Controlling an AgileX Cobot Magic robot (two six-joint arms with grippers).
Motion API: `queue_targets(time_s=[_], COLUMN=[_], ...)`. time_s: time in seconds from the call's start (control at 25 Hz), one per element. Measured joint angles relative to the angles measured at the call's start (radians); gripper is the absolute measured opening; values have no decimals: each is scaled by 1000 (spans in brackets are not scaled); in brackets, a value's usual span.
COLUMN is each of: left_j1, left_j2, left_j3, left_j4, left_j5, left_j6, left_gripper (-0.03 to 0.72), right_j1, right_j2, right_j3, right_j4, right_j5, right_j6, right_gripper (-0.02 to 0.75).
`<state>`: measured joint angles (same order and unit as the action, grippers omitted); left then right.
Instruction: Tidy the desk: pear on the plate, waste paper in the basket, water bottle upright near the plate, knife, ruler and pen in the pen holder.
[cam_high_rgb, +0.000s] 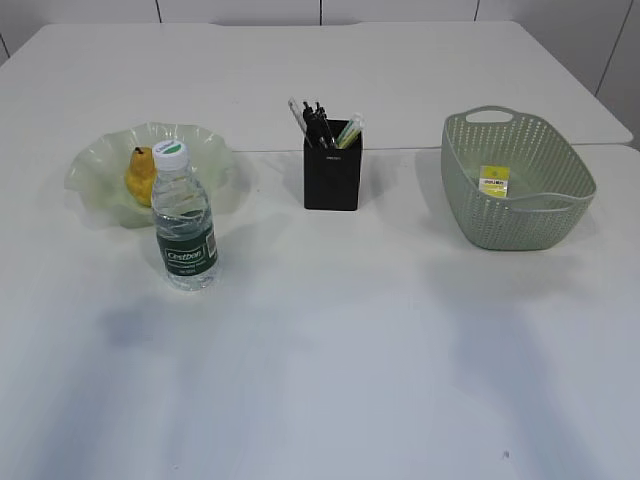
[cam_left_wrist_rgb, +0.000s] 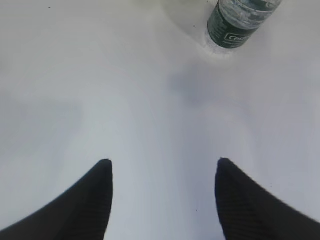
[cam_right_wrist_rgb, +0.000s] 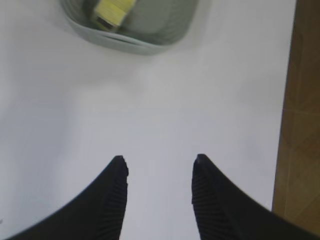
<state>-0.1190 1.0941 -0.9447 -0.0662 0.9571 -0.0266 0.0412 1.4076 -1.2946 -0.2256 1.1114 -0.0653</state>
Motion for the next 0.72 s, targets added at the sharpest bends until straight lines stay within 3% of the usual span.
queue_targets(time_s=[0.16,0.44,0.72], left_j1=[0,0,0], left_j2=[-76,-236,-397], left_j3=[0,16,81], left_j4=[36,158,162], left_j5=[72,148,215], left_j6=[-22,-79,-86], left_gripper=[456,456,456], right_j1=[-31,-32,-32], right_j2=[-106,-198,-328], right_j3=[132,194,240], right_j4=[8,74,91], right_j5=[-65,-84,-46], right_j6=[0,2,25], right_gripper=[323,326,325])
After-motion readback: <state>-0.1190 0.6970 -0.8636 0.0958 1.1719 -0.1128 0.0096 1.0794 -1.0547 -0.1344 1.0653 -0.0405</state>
